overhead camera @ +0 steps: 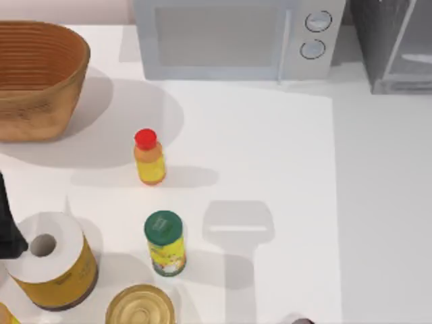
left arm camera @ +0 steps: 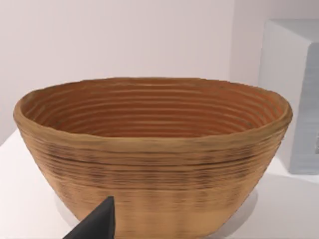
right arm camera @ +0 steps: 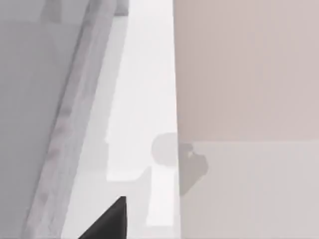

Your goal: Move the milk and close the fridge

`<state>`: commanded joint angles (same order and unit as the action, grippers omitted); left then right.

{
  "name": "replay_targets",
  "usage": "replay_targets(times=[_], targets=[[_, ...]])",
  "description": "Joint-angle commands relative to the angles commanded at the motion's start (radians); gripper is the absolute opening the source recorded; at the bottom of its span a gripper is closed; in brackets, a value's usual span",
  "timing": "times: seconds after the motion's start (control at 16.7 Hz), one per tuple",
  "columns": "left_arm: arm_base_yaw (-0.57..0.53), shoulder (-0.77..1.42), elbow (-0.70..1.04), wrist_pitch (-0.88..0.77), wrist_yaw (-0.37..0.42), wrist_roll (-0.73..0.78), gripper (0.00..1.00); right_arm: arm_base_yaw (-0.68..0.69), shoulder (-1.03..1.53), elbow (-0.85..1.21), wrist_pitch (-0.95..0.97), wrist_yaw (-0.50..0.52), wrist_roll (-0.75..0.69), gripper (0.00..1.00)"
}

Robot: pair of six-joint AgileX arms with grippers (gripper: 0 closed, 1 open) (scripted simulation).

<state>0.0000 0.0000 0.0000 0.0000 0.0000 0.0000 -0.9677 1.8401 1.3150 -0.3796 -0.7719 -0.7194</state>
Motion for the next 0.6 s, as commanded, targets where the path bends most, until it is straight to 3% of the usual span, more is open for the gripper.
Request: replay_targets(times=[0.6], targets=[[0.0, 0.0, 0.0, 0.0, 0.0, 0.0, 1.0, 0.048, 0.004, -0.052, 0.095, 0.039, 0.097, 1.0]])
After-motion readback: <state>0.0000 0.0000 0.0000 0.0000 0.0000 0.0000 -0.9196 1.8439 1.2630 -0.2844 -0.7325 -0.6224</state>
